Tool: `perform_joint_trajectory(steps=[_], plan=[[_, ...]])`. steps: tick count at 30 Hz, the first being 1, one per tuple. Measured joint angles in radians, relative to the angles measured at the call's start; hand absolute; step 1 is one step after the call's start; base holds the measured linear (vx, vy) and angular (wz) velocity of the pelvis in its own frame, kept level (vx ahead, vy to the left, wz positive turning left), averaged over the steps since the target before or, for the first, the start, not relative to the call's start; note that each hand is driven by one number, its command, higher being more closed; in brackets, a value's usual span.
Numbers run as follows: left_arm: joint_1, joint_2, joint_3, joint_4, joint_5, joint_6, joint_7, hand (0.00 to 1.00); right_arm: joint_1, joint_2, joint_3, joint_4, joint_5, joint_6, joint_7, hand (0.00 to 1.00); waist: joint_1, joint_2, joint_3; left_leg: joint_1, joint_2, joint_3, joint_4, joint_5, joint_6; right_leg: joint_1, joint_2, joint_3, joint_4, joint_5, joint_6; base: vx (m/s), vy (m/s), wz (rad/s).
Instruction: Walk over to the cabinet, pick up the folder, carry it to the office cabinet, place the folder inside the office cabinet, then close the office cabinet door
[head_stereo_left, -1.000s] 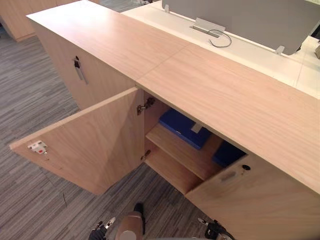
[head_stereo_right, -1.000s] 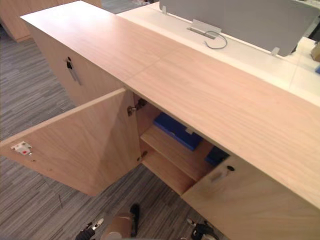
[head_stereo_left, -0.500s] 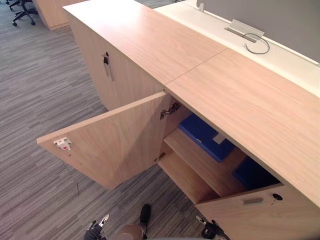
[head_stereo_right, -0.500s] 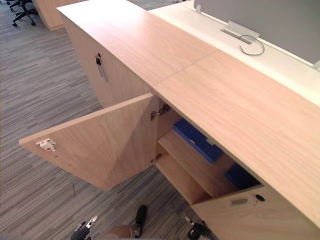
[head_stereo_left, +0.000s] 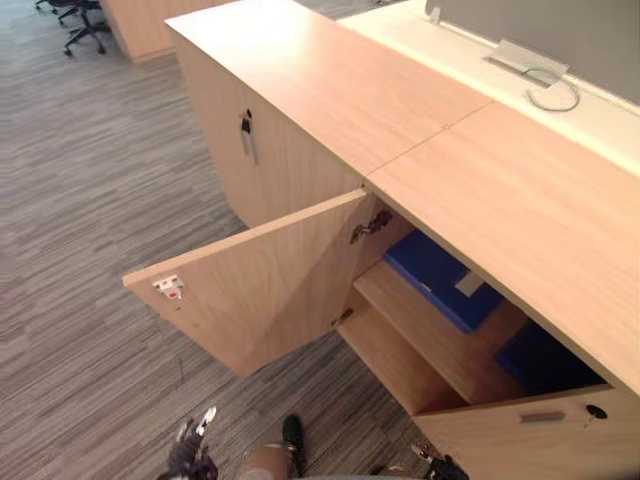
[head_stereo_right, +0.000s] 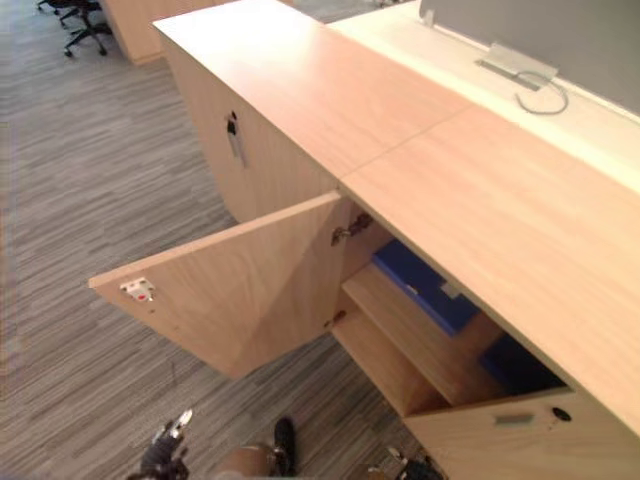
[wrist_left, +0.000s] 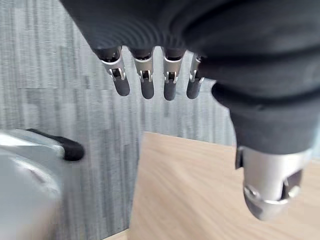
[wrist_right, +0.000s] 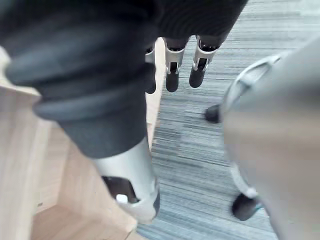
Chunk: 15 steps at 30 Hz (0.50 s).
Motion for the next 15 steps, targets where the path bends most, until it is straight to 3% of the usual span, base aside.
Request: perform_joint_trajectory(steps=[3,6,15], plan=[[-0.026,0.002,0.07,-0.005,0.045,0.008,-0.005,0.0,-0.003,-0.024,-0.03,-0.001,-0.039,0.006,0.004,0.0,-0.019,0.034,-0.007,0.035,-0.004,-0.011,-0.123,0.073,-0.016,-0.012,0.008,-0.008,-0.004,0.001,0.0,0.04,-0.044,0.05],[-0.033,0.008,0.126,-0.073,0.169,0.042,-0.002,0.0,0.008,-0.025,-0.055,-0.006,-0.078,0.021,0.018,0.0,-0.023,0.032,-0.013,0.057,0.001,0.004,-0.124,0.073,-0.015,-0.001,0.013,0.005,-0.015,-0.002,-0.004,-0.04,-0.032,-0.09],[-0.068,0.052,0.134,-0.385,0.529,0.103,0.046,0.0,0.026,-0.021,-0.014,-0.028,-0.117,0.032,0.052,0.0,-0.023,0.027,-0.015,0.115,0.015,0.069,-0.125,0.054,-0.017,0.031,0.029,0.07,-0.044,-0.003,-0.015,0.0,-0.022,-0.23]])
